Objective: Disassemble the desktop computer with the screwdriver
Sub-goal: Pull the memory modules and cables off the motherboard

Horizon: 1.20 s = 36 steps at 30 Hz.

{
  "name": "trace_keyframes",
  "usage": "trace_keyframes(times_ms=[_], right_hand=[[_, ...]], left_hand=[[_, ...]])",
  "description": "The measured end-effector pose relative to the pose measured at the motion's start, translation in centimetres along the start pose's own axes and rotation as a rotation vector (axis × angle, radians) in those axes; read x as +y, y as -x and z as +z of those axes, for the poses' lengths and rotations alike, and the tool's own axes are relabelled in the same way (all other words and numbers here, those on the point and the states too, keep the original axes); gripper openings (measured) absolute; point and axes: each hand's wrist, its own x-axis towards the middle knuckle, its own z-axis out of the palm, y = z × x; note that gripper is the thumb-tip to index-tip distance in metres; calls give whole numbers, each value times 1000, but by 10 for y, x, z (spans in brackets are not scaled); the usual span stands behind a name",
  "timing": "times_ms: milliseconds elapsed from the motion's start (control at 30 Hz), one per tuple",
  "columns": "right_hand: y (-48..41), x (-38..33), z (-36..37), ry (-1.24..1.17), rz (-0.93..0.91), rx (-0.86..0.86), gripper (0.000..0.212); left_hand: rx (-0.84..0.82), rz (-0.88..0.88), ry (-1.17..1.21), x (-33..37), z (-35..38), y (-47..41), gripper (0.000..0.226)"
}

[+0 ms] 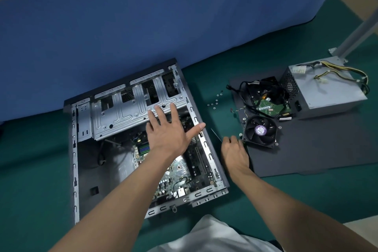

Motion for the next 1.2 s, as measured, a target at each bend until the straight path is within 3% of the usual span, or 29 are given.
trace_keyframes(times_ms=[100, 167, 300, 400, 467, 567, 667, 767, 867, 1000, 1100, 1200], right_hand=[[-1, -2, -18, -80, -25, -69, 28], [-1, -3, -37, -196, -42, -19, 28], [3, -14, -88, -507, -51, 258, 20], [18, -43, -122, -580, -241, 455, 10], [31, -70, -124, -507, -424, 365, 11], [40, -108, -99, -166, -506, -10, 20], [30, -136, -65, -18, -417, -282, 27], [6, -152, -43, -174, -244, -232, 29], [-18, -154, -34, -359, 23, -140, 22], [-35, -150, -26, -408, 161, -109, 15], [-43, -154, -21, -428, 197, -170, 14], [-51, -155, -14, -483, 307, -145, 13]], left_hand=[[7, 18, 34, -5, 3, 2, 114], [43, 58, 64, -13, 8, 4, 108], [228, 177, 144, -45, 24, 10, 80], [327, 214, 166, -73, 38, 17, 70], [339, 207, 194, -87, 43, 21, 73], [351, 206, 221, -104, 48, 24, 78], [396, 262, 244, -115, 51, 28, 72], [482, 279, 303, -127, 61, 34, 48], [345, 29, 465, -137, 74, 31, 30], [170, -463, 1000, -150, 77, 8, 27], [62, -600, 1207, -158, 80, -12, 21], [3, -627, 1229, -159, 84, -26, 17]])
